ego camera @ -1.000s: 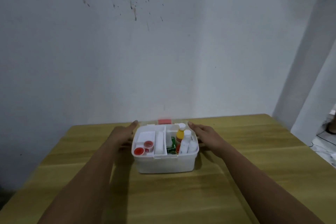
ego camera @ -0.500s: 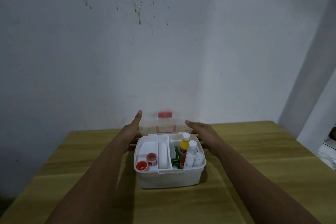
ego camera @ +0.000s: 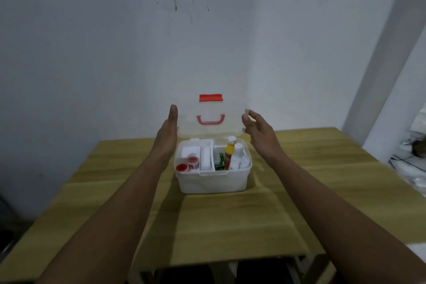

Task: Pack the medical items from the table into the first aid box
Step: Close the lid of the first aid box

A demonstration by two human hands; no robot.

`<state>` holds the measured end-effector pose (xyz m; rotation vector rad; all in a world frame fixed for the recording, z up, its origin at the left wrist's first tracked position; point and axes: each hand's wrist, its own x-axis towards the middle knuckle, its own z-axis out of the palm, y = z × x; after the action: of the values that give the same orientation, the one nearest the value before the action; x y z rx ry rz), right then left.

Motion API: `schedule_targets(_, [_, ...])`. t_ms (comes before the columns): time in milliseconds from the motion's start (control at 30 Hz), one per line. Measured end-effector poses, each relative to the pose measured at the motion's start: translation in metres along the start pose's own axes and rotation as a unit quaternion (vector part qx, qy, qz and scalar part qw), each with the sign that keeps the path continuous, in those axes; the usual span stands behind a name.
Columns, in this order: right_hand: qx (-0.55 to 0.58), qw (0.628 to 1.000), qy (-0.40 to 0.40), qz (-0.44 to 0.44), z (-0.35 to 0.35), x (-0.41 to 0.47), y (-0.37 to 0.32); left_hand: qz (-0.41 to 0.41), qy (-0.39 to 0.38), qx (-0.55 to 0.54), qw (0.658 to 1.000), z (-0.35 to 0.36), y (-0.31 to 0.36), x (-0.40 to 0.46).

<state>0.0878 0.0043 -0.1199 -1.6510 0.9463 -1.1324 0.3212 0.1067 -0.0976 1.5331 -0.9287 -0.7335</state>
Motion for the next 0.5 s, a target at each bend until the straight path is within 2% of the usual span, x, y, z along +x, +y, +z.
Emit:
schedule_targets(200, [0.004, 0.998, 0.017, -0.058, 0.0, -0.041, 0.012, 0.074, 0.049, 0.024, 0.996, 0.001, -0.03, -0.042])
schedule_targets(500, [-0.07, 0.992, 0.073, -0.072, 0.028, -0.076, 0.032, 0.09, 0.011, 0.056, 0.994, 0.008, -0.065, -0.063])
